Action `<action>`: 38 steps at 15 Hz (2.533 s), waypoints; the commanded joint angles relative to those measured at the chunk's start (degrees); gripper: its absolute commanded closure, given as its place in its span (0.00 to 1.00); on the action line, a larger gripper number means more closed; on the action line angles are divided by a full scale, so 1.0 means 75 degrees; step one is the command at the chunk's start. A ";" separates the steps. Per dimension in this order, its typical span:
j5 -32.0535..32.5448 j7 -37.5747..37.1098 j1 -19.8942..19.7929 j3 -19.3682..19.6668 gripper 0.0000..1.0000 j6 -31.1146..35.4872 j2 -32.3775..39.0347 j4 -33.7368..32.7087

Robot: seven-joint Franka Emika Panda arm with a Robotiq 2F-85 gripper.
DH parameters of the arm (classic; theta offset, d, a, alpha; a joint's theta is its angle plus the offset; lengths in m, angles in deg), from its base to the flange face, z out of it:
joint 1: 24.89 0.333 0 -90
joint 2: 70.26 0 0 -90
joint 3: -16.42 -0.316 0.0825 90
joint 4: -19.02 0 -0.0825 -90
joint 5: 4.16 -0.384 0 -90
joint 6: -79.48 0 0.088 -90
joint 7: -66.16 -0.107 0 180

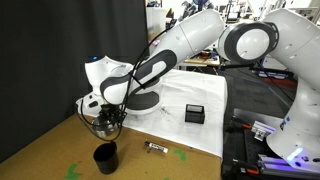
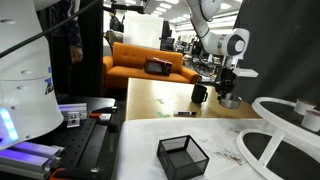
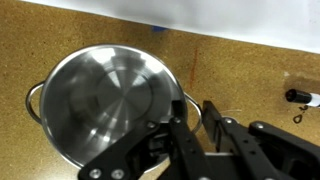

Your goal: Pick up the marker from the black cup and put it on the table, then move the silver bowl backward

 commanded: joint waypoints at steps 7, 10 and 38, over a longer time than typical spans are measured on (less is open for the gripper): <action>0.0112 -0.0821 -0.0117 0.0334 0.94 -0.0813 -0.1859 0.2383; 0.0246 -0.1169 -0.0227 0.0363 0.94 -0.0033 -0.2325 0.3532; 0.0821 -0.2623 -0.0471 -0.0083 0.94 0.3625 -0.3709 0.7455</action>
